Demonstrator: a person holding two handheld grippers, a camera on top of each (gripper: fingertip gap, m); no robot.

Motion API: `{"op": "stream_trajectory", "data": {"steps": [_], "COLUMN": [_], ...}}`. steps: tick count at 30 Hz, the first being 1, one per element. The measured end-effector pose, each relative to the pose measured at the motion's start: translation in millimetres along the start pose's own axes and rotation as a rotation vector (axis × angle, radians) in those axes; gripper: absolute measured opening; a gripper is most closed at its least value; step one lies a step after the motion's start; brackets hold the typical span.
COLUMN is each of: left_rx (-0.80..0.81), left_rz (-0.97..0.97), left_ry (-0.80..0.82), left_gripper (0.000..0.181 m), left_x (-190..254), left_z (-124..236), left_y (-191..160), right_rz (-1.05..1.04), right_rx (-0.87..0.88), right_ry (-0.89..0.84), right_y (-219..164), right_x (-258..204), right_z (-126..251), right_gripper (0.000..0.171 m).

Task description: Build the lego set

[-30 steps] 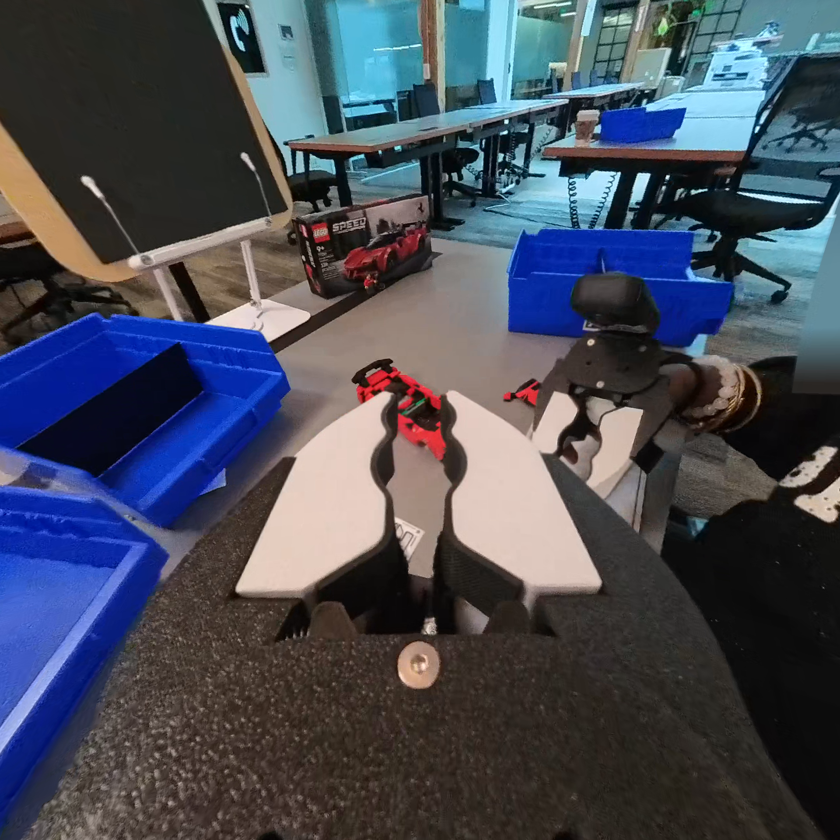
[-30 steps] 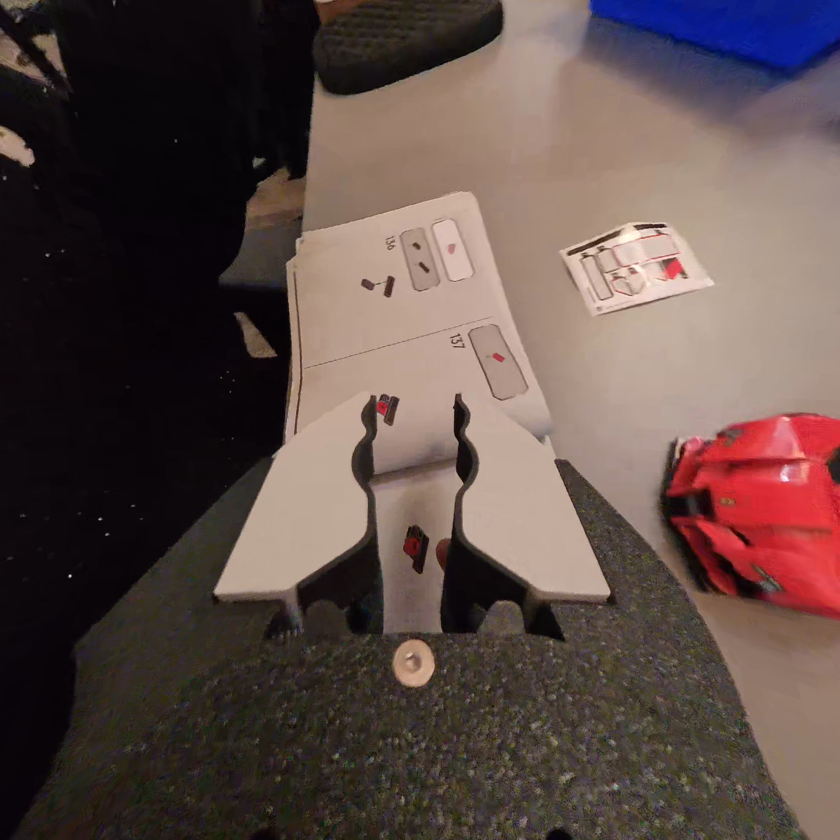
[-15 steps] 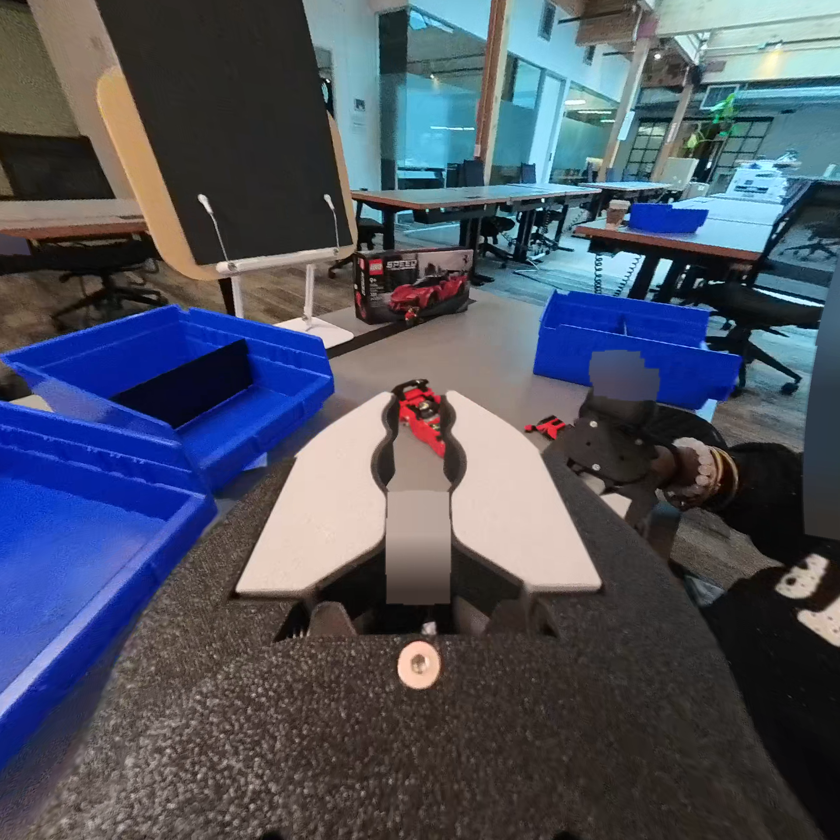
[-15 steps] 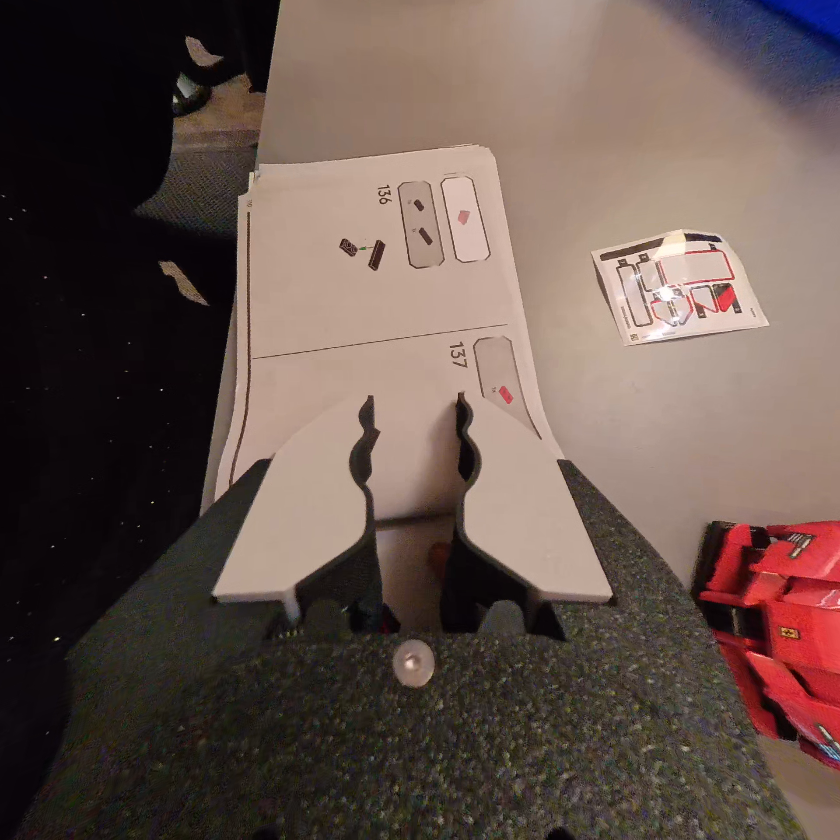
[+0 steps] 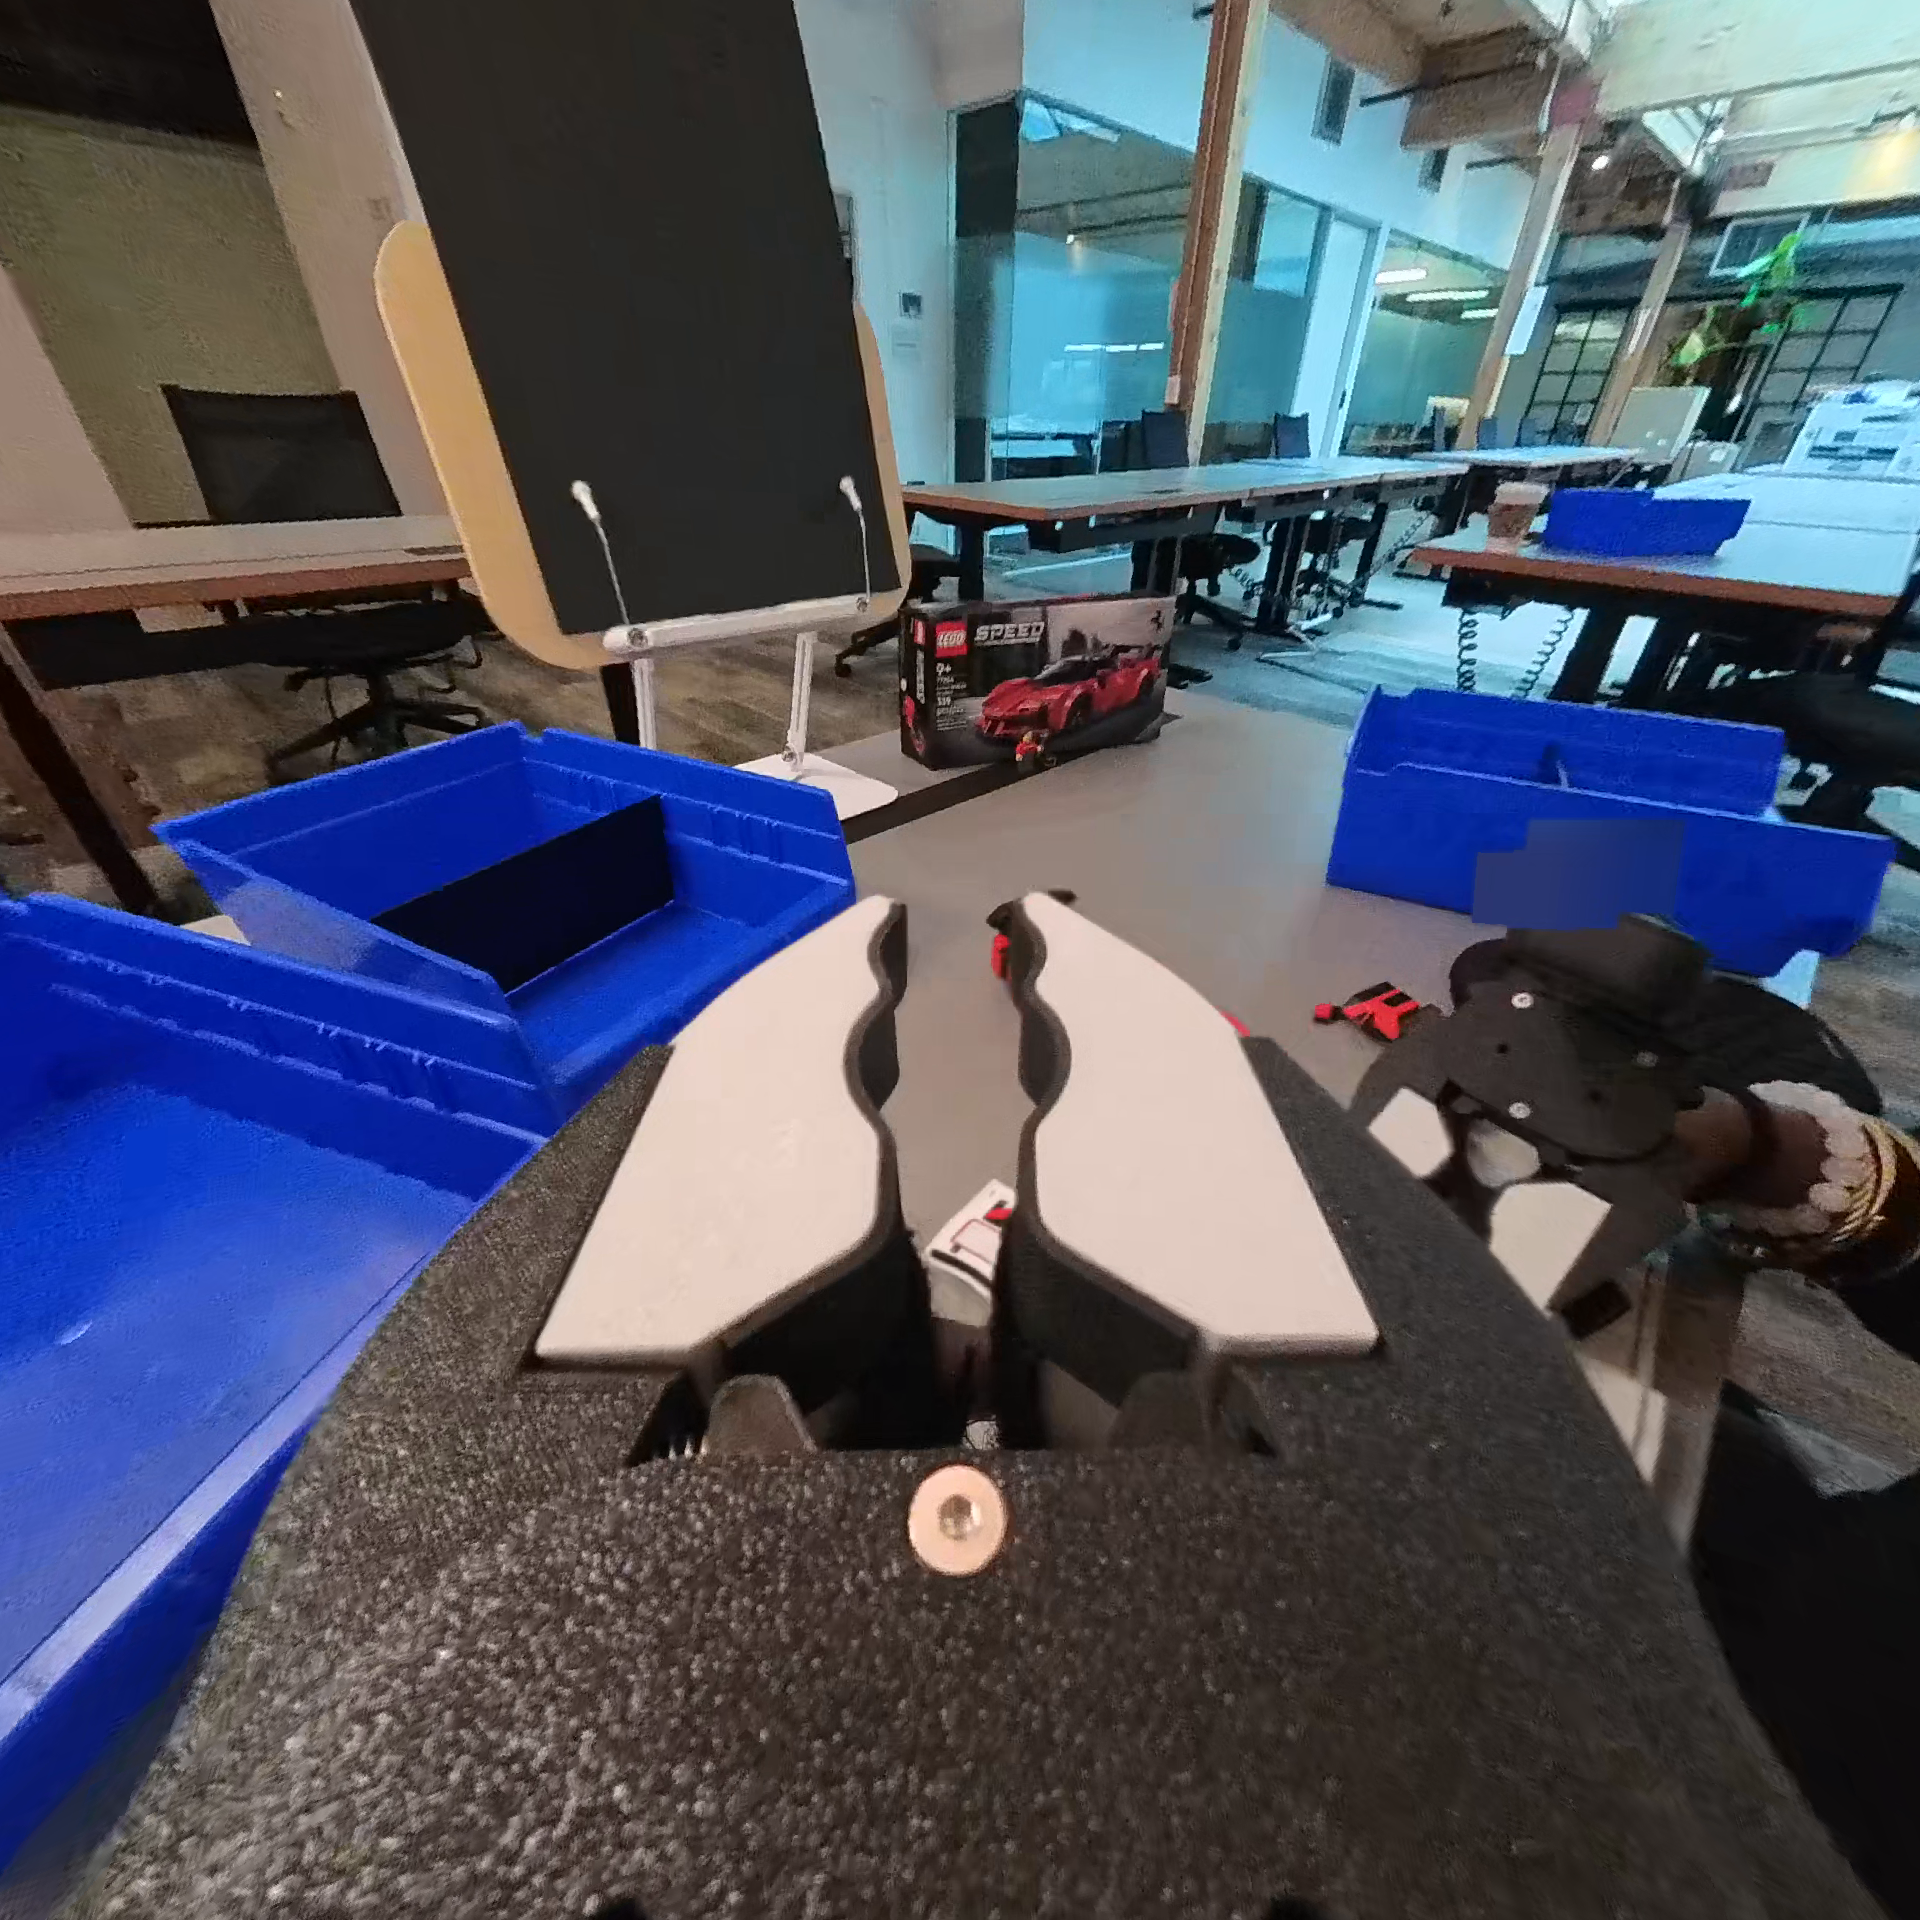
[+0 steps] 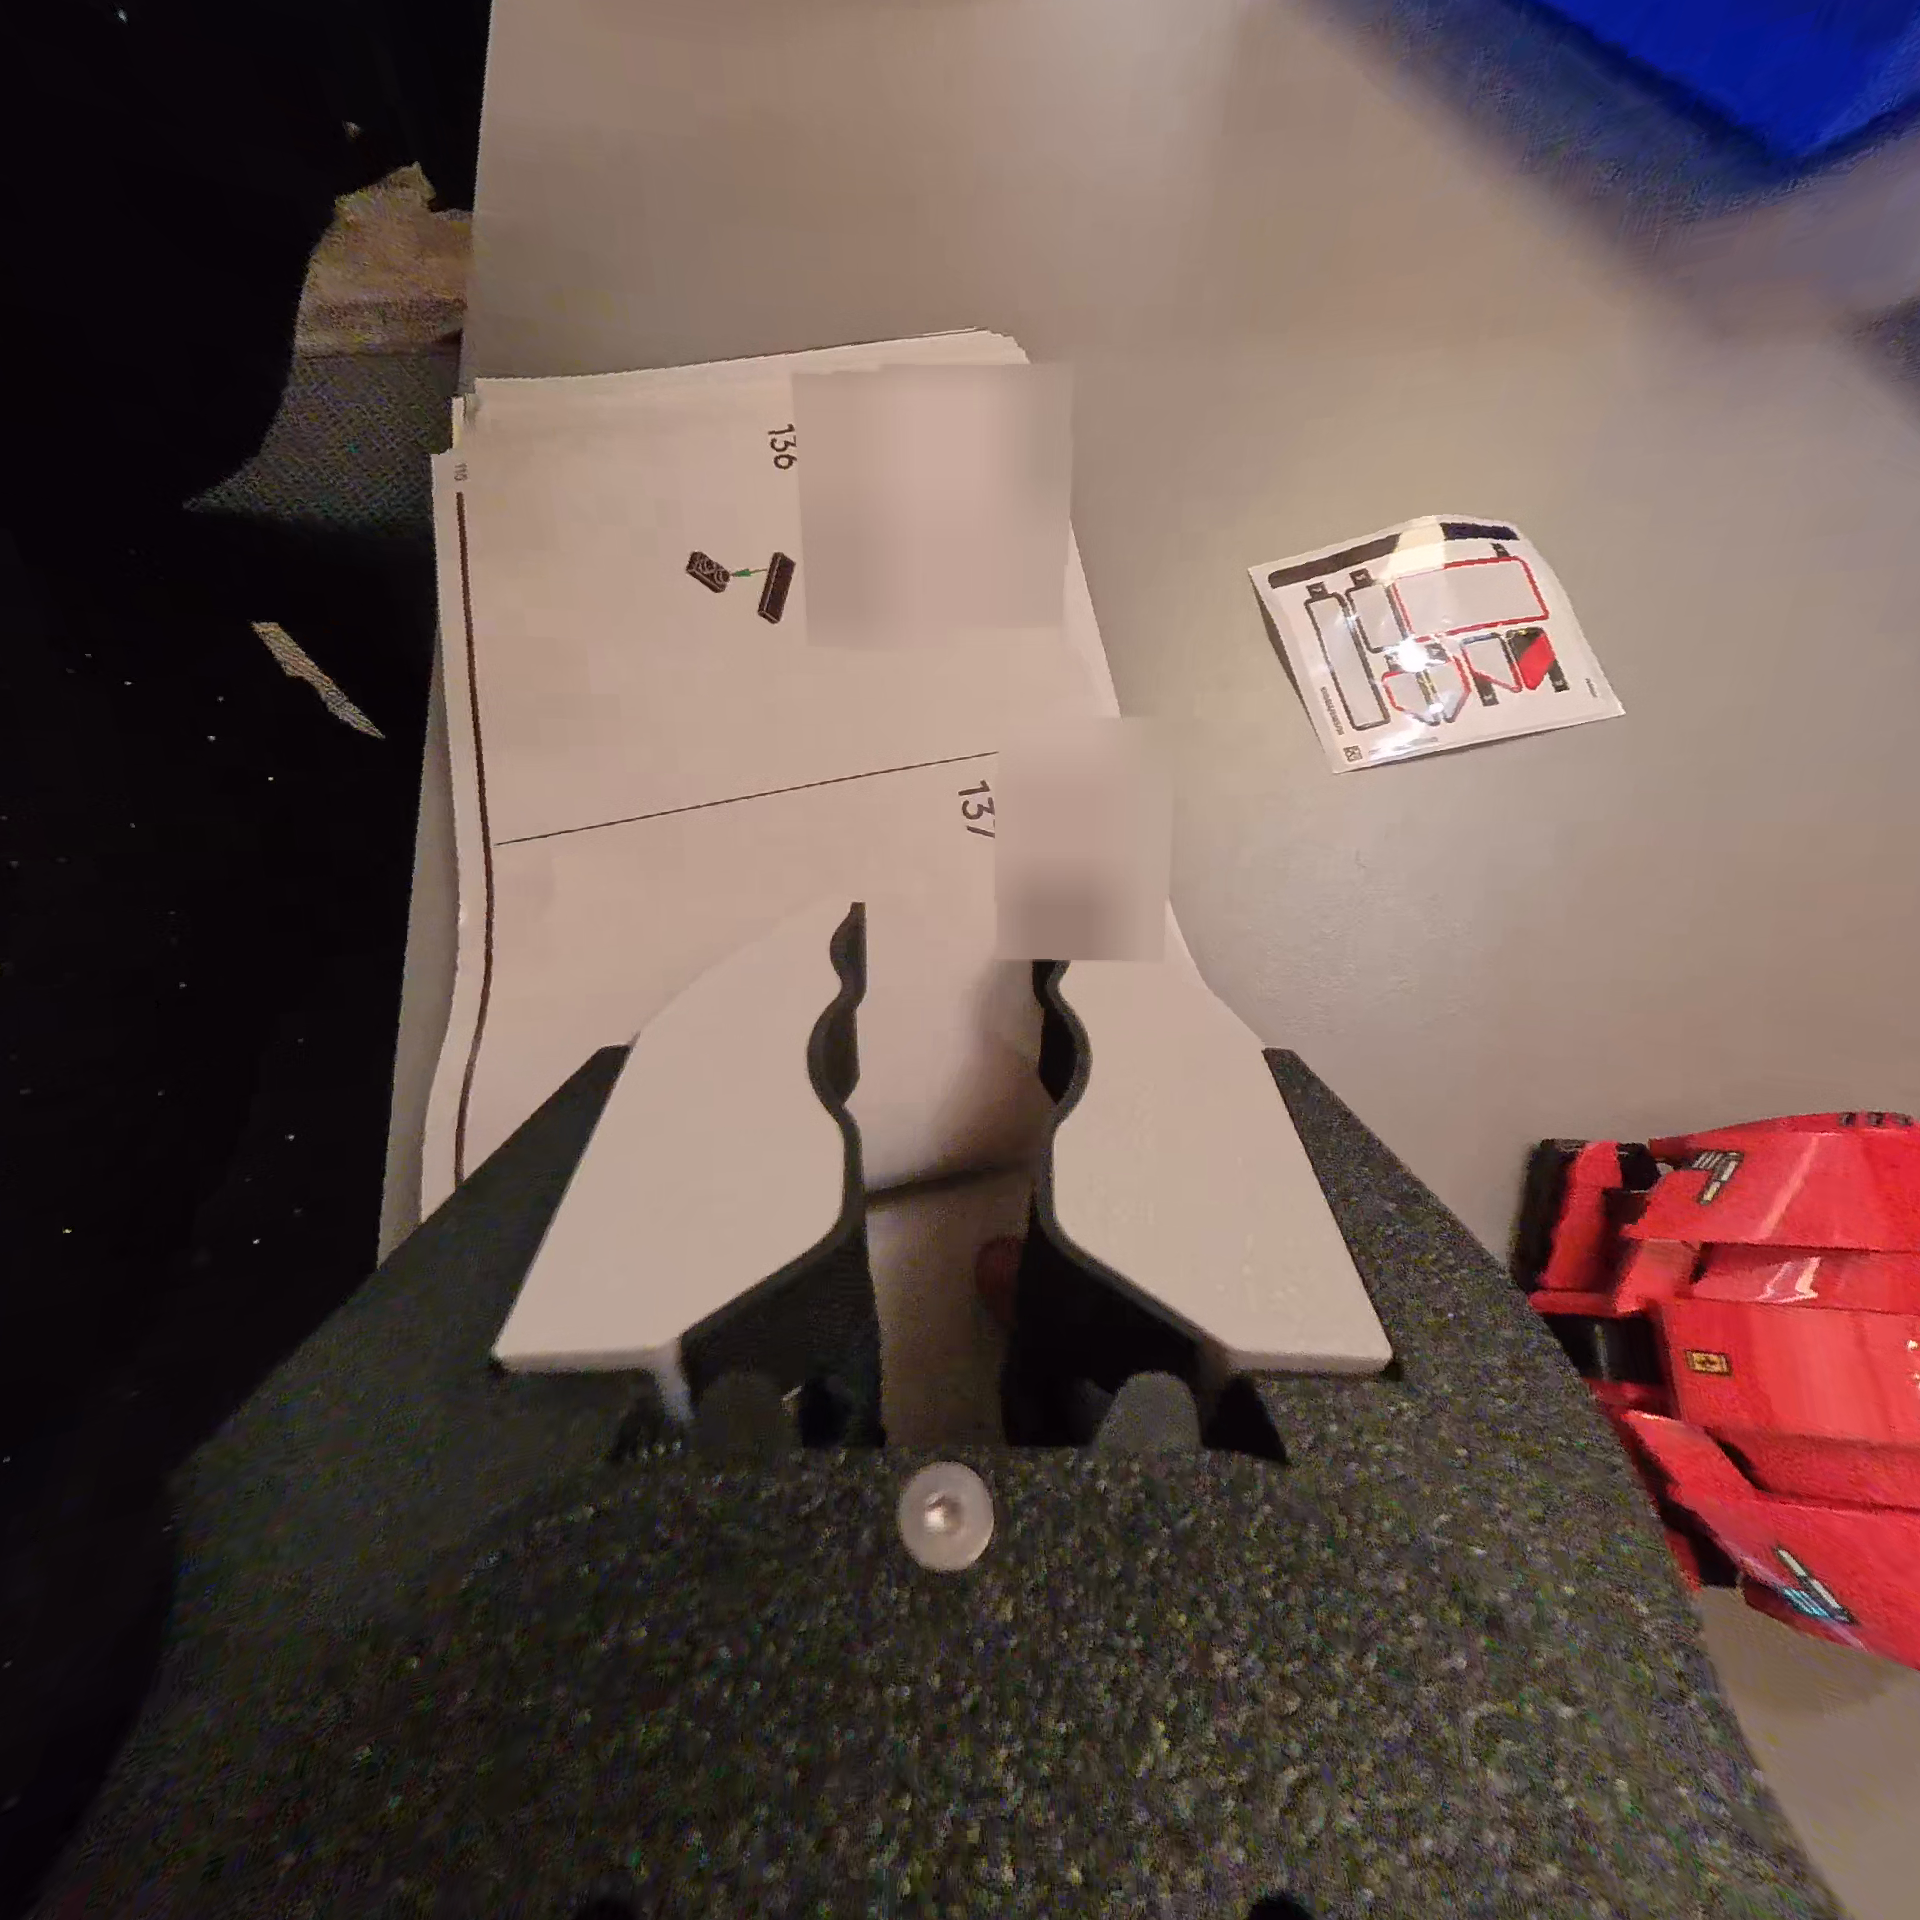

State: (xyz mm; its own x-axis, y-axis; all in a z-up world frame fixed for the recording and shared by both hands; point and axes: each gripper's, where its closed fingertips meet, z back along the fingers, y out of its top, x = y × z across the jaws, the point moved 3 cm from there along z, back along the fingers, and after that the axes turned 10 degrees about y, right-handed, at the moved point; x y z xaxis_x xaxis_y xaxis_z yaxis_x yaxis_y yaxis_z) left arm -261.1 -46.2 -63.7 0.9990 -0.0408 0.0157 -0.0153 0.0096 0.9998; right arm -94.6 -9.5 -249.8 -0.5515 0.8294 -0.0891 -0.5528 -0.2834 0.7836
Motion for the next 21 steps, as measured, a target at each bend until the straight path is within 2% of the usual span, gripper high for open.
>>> {"op": "stream_trajectory", "data": {"steps": [4,5,6,9,11,14,17,21], "left_rx": [-0.044,-0.047,-0.054,-0.034,-0.015,-0.009,-0.036,-0.074], "left_rz": [-0.064,-0.06,-0.044,-0.002,0.019,0.078,0.105,0.084], "left_ry": [0.061,0.052,0.037,0.028,0.036,0.032,0.023,0.033], "left_gripper": [0.019,0.018,0.018,0.018,0.018,0.018,0.018,0.018], "left_x": [-11.3,-12.2,-13.2,-19.0,-24.6,-32.4,-36.7,-36.4], "left_z": [0.8,1.9,3.0,6.6,7.5,7.9,8.3,2.6], "left_y": [-8.4,-9.3,-10.4,-7.8,-7.4,-11.0,-18.7,-25.2], "right_rz": [-0.042,-0.084,-0.134,-0.22,-0.182,-0.1,-0.041,-0.053], "right_rx": [0.02,0.065,0.131,0.294,0.24,0.051,0.058,0.103], "right_ry": [-0.001,-0.066,-0.127,-0.129,-0.113,-0.124,-0.082,-0.111], "right_y": [2.1,6.2,12.9,35.9,33.9,8.5,-1.1,-5.4], "right_x": [4.0,12.5,20.6,20.6,13.0,2.8,-14.0,-17.0], "right_z": [0.4,4.3,11.5,37.4,44.5,37.5,25.2,24.0], "right_gripper": [0.032,0.042,0.044,0.04,0.038,0.037,0.031,0.031]}}
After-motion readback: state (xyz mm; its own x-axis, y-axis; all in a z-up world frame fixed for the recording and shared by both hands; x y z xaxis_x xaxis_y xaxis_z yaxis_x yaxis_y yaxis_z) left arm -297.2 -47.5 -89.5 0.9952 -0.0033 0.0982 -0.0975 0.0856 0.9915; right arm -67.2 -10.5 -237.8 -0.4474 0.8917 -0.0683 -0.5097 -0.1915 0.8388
